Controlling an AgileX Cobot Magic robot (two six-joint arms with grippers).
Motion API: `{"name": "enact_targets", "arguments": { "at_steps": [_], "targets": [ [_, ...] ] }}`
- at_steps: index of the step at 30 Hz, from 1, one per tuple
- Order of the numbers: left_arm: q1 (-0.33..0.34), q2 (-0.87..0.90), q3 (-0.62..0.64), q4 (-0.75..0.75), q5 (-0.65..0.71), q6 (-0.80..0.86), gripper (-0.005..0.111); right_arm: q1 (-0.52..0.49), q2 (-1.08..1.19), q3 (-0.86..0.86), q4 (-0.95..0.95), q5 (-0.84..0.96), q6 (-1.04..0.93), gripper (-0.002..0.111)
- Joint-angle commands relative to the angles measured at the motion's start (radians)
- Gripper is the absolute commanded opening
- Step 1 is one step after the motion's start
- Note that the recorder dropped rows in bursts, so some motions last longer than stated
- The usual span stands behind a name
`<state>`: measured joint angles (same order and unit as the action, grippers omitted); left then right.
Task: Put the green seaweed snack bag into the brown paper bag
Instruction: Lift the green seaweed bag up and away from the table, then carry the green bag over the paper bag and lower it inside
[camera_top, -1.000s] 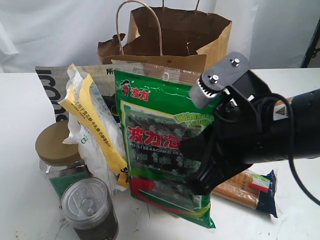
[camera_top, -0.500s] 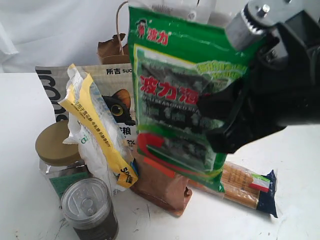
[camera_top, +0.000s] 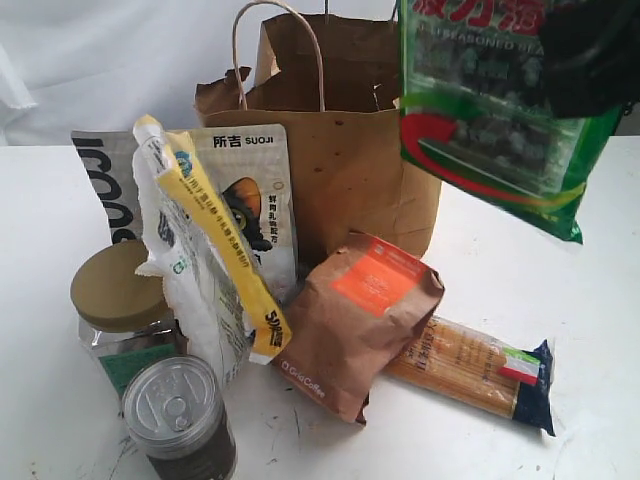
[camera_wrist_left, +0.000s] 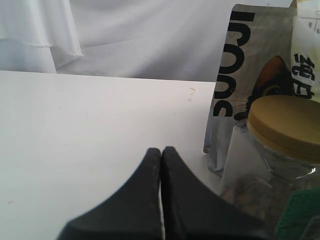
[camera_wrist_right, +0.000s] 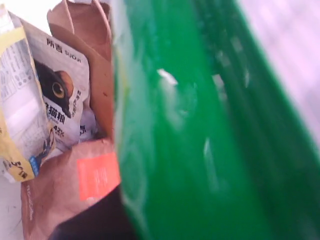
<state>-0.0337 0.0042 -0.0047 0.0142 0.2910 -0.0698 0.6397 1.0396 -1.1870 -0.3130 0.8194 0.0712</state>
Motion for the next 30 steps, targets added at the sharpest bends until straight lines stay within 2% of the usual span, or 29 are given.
{"name": "enact_targets", "arguments": {
  "at_steps": [1, 7, 16, 22, 30],
  "targets": [
    [-0.005, -0.004, 0.005, 0.0, -0.01, -0.002, 0.001, 0.004, -0.006, -0.039, -0.013, -0.034, 0.013, 0.0],
    [-0.005, -0.004, 0.005, 0.0, -0.01, -0.002, 0.001, 0.004, -0.006, -0.045, -0.063, -0.101, 0.008, 0.0],
    [-0.005, -0.004, 0.005, 0.0, -0.01, -0.002, 0.001, -0.006, 0.045, -0.045, -0.213, -0.313, 0.052, 0.0],
    [-0.005, -0.004, 0.005, 0.0, -0.01, -0.002, 0.001, -0.078, 0.16, -0.045, -0.235, -0.479, 0.022, 0.0],
    [-0.005, -0.004, 0.005, 0.0, -0.01, -0.002, 0.001, -0.21, 0.295, -0.045, -0.238, -0.796, -0.004, 0.0]
  ]
}}
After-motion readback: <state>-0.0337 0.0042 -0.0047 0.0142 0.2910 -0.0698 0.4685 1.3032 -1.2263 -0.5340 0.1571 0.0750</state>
